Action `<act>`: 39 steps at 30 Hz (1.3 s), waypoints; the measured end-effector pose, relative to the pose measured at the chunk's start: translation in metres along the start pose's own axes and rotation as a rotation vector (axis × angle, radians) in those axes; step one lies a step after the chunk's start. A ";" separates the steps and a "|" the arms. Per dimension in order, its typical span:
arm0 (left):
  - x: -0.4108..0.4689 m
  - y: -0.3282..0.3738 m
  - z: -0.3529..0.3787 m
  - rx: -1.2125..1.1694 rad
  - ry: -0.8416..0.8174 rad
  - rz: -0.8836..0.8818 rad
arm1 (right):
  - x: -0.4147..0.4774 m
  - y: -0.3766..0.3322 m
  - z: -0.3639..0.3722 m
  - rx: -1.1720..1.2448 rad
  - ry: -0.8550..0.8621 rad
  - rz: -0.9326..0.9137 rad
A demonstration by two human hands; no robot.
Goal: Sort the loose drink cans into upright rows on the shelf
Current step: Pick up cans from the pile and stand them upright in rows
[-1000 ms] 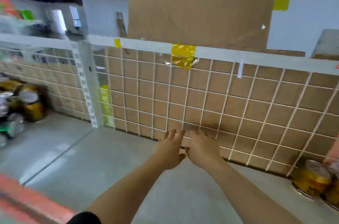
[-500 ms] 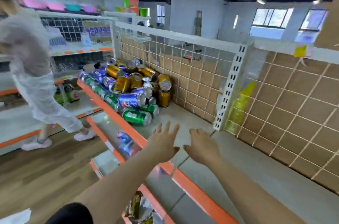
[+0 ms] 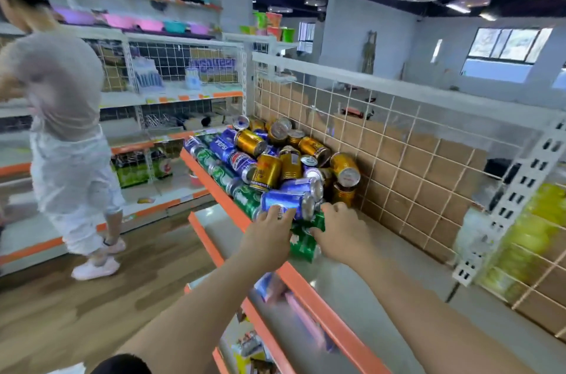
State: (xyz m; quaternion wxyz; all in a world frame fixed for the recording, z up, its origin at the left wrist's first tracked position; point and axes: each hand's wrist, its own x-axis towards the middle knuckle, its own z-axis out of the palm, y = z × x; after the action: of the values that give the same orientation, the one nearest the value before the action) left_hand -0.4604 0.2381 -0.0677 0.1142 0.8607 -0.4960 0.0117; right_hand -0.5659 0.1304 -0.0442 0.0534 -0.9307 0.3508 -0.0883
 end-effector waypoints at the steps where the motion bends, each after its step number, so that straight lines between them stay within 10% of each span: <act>1: 0.010 -0.009 -0.002 0.007 -0.003 0.001 | 0.014 -0.006 -0.002 -0.001 0.018 -0.002; 18: 0.214 -0.098 -0.045 0.078 -0.086 0.045 | 0.239 -0.027 0.005 0.083 -0.096 0.013; 30: 0.264 -0.095 -0.057 0.064 -0.537 0.179 | 0.263 -0.032 0.013 -0.035 -0.376 0.113; 39: 0.265 -0.107 -0.056 -0.026 -0.560 0.235 | 0.247 -0.042 0.030 -0.069 -0.364 0.189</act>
State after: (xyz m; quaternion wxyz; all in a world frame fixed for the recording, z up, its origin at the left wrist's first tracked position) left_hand -0.2292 0.0758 0.0024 -0.0181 0.7657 -0.6045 -0.2192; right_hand -0.3507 -0.0004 -0.0353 0.0919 -0.8956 0.4239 0.0990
